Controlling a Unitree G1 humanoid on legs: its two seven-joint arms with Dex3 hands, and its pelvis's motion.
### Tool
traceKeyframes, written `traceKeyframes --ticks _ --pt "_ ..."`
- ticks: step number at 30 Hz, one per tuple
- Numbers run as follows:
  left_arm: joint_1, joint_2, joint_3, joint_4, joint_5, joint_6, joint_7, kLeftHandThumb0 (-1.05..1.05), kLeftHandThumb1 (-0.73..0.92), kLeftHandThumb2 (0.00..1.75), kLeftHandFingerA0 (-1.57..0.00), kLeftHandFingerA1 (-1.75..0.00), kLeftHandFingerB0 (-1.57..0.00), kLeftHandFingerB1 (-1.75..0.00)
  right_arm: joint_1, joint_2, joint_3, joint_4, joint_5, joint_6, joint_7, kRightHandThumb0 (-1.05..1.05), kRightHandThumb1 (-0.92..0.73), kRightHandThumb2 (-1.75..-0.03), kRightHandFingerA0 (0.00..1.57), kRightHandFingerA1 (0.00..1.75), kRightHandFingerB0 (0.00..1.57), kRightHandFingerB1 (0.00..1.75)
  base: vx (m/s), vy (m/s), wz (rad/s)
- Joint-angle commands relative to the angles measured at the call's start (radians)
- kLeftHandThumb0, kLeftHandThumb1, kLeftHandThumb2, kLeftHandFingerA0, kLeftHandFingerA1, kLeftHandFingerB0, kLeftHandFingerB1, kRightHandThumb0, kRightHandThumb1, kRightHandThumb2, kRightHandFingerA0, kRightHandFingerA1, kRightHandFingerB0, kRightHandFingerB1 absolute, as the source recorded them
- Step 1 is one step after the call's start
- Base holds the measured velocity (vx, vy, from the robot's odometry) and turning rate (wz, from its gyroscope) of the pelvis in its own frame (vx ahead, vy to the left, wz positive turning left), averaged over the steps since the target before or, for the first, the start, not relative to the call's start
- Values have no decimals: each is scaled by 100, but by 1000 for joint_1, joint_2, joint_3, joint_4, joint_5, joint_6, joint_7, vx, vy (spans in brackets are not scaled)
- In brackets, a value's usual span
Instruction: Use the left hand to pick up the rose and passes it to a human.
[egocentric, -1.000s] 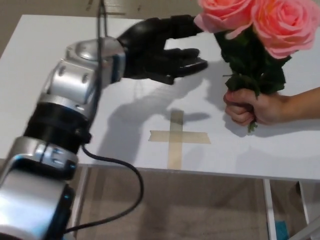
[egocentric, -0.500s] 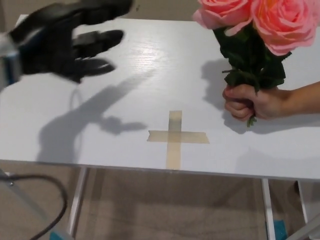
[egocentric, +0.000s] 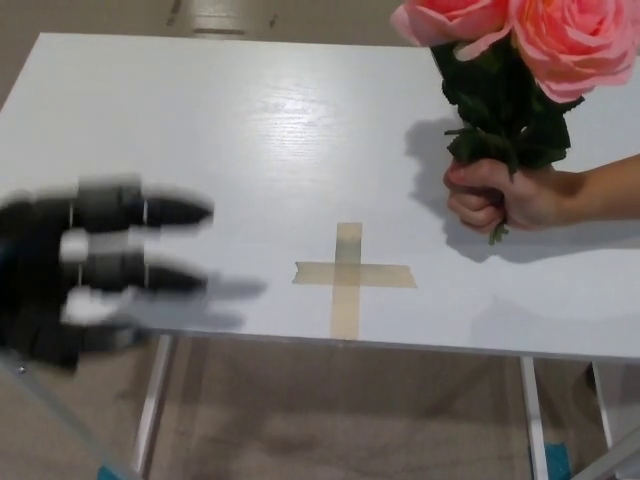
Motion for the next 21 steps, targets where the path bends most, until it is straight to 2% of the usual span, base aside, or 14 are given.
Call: traceKeyframes --ticks 1,3,21 --pt "471 -110 11 -102 0 -134 -15 -55 47 57 -76 -50 -54 -39 113 -14 20 8 -30 -21 -13 -39 -65 -59 73 47 61 43 0 0 0" --pt "467 -137 -29 -39 85 -181 65 -56 47 58 -78 -50 -55 -40 111 -12 22 5 -30 -19 -14 -39 -65 -60 73 47 62 43 0 0 0" --pt "495 -119 -56 -32 69 -242 103 -56 47 58 -78 -50 -55 -40 115 -12 22 0 -31 -19 -15 -39 -65 -60 73 47 62 43 0 0 0"
